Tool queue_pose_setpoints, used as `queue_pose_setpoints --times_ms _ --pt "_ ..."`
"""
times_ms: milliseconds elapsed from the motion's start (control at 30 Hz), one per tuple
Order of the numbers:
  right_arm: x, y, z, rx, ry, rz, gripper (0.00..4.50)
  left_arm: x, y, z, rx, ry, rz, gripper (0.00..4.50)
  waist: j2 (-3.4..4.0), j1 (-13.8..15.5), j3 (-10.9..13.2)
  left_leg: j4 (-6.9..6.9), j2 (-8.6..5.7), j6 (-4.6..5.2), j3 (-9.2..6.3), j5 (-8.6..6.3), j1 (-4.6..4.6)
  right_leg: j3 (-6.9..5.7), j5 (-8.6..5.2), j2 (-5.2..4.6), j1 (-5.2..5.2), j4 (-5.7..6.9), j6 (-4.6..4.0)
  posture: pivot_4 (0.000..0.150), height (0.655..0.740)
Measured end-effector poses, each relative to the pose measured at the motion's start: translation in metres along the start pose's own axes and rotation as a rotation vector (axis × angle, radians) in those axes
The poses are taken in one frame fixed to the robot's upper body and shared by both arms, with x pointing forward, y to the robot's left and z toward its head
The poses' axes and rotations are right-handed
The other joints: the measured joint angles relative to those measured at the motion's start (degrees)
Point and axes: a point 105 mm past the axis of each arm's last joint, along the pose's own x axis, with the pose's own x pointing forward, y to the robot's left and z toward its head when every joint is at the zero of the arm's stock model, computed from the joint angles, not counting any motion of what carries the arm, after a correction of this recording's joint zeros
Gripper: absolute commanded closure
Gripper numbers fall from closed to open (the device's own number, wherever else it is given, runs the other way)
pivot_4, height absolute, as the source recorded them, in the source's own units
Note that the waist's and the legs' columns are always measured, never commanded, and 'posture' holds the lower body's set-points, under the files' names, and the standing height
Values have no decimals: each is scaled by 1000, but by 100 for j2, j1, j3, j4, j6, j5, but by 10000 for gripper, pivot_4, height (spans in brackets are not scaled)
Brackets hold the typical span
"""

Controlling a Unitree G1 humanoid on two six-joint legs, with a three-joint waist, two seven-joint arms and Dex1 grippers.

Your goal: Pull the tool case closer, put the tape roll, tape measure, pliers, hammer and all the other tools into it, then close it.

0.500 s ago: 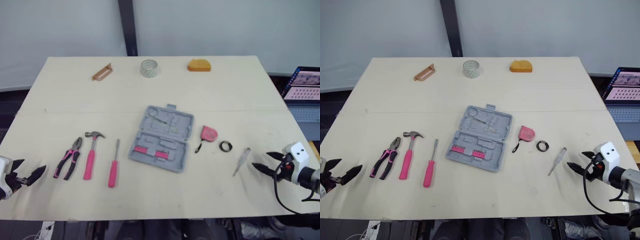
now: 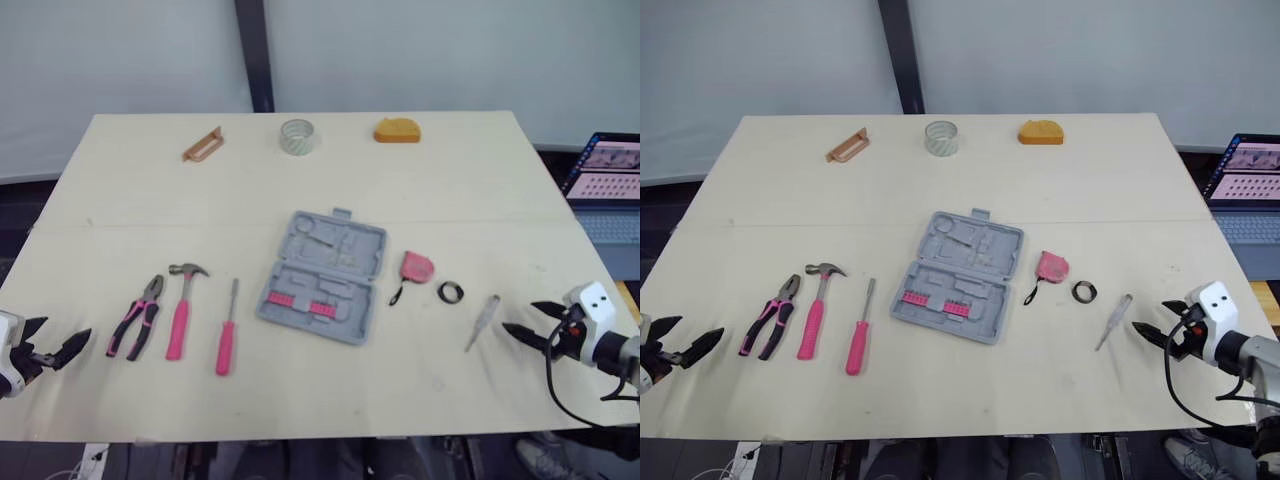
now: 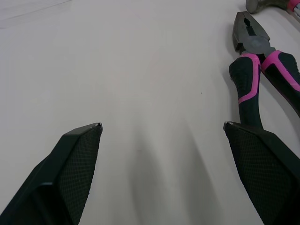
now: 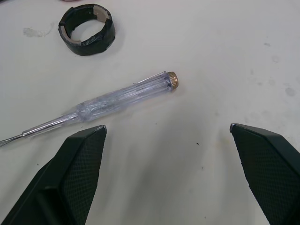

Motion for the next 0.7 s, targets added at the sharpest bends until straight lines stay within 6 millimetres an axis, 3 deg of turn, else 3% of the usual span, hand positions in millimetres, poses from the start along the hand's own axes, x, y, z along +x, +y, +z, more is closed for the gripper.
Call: queue_pose_setpoints --times_ms 700 --pt "1 -2 1 4 -5 -6 348 -4 0 -3 7 19 13 0 0 -85 0 -2 1 0 1 0 3 -1 0 0 0 2 0 1500 7400"
